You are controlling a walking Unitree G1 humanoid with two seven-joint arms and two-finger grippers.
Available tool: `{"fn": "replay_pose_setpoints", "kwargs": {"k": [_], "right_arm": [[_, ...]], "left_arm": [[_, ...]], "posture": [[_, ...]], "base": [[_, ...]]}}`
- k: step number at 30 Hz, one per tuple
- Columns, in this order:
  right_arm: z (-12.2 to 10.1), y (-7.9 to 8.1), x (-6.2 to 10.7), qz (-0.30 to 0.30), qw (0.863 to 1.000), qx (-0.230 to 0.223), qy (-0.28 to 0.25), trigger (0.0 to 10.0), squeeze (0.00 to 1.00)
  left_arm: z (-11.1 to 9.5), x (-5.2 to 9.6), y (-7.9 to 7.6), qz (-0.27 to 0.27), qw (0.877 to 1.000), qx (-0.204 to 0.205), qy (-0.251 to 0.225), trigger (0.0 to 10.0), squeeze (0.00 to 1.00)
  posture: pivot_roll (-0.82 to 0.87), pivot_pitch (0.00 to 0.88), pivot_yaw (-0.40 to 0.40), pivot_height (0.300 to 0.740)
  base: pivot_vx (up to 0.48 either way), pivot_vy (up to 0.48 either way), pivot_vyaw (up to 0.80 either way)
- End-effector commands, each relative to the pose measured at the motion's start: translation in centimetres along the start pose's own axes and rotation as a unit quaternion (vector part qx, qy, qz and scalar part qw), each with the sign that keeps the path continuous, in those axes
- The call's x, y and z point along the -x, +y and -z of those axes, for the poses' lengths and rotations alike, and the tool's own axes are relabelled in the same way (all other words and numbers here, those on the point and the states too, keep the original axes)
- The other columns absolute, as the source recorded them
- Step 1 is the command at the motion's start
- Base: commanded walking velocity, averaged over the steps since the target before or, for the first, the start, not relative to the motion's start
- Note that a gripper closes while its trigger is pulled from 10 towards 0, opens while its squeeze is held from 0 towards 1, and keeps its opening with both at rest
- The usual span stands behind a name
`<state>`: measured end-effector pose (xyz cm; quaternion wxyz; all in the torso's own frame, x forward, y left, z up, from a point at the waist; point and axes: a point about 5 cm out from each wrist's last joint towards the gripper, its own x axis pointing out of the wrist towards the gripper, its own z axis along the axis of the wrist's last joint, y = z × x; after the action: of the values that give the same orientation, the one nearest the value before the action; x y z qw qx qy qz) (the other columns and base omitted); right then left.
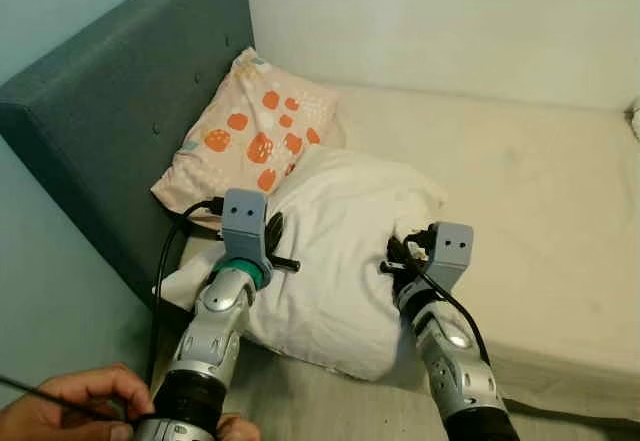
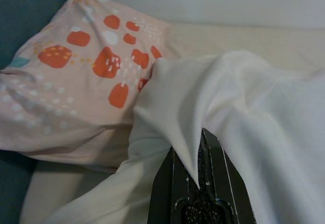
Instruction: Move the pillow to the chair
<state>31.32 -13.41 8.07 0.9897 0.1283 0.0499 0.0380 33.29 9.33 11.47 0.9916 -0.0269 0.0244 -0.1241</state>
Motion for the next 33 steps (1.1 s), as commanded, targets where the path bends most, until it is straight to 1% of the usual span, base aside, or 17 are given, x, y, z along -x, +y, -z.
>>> {"fn": "replay_pose_setpoints", "kwargs": {"k": [1,7,14,27,33], "right_arm": [[-0.37,1.48,-0.32,-0.029,0.999,0.01,-0.017,10.0,0.0],[-0.2,1.49,-0.31,-0.029,0.999,0.021,-0.014,10.0,0.0],[-0.08,1.25,-0.23,-0.025,0.999,0.027,-0.011,10.0,0.0],[-0.39,1.32,-0.52,-0.02,0.999,0.026,-0.019,10.0,0.0],[-0.72,1.28,-0.53,-0.014,0.999,0.021,-0.027,10.0,0.0]], "left_arm": [[-0.37,-0.2,-0.69,0.01,1.0,-0.012,-0.015,10.0,0.0],[-0.23,-0.01,-0.51,0.007,1.0,-0.018,-0.017,10.0,0.0],[-0.4,-0.03,-0.65,0.004,1.0,-0.016,-0.021,10.0,0.0],[-0.67,-0.13,-1.05,0.001,1.0,-0.011,-0.026,10.0,0.0],[-0.75,-0.19,-1.11,0.006,1.0,-0.014,-0.025,10.0,0.0]], "posture": [[0.0,0.0,0.089,0.74],[0.0,0.0,0.086,0.74],[0.01,0.0,0.079,0.74],[0.02,0.0,0.08,0.74],[0.02,0.0,0.103,0.74]], "base": [[0.0,0.0,0.0],[0.0,0.0,0.0],[0.0,0.0,0.0],[0.0,0.0,0.0],[0.0,0.0,0.0]]}}
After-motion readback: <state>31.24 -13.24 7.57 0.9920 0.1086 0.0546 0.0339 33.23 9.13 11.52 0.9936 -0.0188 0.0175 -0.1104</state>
